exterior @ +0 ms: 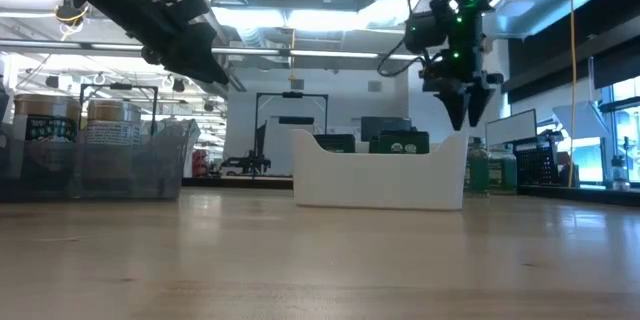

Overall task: Sort spices by type
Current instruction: Put the green seasoning bottle into the bottom black bin

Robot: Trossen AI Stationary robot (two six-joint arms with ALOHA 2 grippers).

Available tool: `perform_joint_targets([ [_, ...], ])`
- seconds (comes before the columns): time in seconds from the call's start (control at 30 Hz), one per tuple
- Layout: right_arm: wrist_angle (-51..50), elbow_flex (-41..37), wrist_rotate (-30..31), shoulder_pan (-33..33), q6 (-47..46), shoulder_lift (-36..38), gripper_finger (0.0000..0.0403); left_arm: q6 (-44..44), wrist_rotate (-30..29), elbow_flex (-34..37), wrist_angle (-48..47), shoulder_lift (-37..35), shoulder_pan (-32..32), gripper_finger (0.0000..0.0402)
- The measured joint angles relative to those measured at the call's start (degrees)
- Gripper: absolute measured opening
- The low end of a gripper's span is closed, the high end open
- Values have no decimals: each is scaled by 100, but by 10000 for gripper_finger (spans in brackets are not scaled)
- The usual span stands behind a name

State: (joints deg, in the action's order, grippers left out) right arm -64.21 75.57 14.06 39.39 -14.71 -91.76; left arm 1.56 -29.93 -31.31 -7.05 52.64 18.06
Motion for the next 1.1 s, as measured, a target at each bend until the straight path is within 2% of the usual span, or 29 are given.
perform_joint_targets([
  [0.33,455,-601,-209,156,-164,128,250,-44,2,0,0,0,1,269],
  [0.6,463,-629,-204,153,-246,130,250,-35,1,0,0,0,0,269],
  [0.8,558,-710,138,151,-279,128,250,-15,0,0,2,0,0,269],
  [1.1,601,-642,71,151,-85,128,250,-13,0,0,16,0,0,269],
])
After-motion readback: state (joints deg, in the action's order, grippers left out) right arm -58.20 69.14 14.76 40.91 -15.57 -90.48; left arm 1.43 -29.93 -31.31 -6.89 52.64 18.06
